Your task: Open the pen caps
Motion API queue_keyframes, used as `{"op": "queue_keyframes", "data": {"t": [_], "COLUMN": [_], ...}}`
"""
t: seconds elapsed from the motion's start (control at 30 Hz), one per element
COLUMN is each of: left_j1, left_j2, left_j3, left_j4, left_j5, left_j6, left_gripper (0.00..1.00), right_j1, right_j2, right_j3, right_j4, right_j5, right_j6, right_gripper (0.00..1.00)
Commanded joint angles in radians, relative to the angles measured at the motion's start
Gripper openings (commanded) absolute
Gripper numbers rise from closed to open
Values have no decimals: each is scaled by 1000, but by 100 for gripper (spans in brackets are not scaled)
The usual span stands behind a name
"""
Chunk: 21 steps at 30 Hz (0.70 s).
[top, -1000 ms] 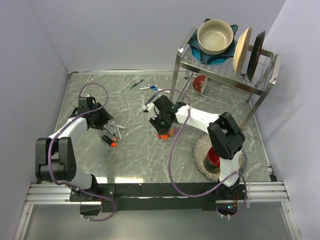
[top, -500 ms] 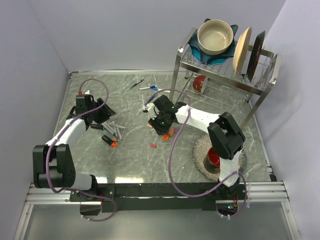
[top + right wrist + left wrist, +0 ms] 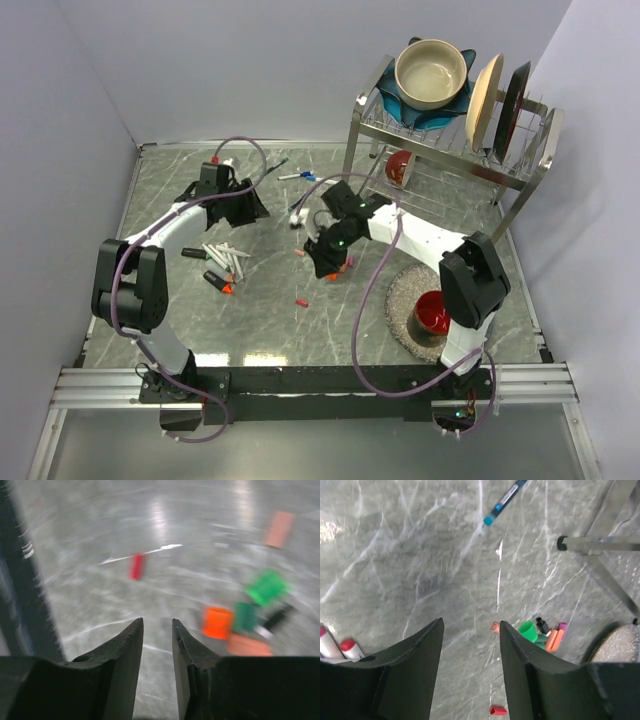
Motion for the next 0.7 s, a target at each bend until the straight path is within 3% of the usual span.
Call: {"op": "queue_keyframes", "data": {"t": [0.0,0.13,0.3,0.47,0.67], "left_j1": [4,2,1,-50,-142], "left_j2": [-18,-45,-14,124,378], "left_j3": [17,28,78,262,589], "left_j4": [-21,-35,-25,-59,-224], "left_j5": [-52,-71,-16,36,-58], "left_j6": [25,40,80,170,293], "left_gripper": [53,54,54,55,56], "right_j1": [188,261,235,87,-46], "right_j2": [-2,-5,-37,-157,-218], "right_j3": [12,14,11,-12,-28], "right_j4": [-123,-70,-77,-78,-138], "right_j5": [-109,-47,16,-3,-104], "right_j6": [-174,-153,-171,-217,-294], "right_gripper": [35,31,28,31,33]}}
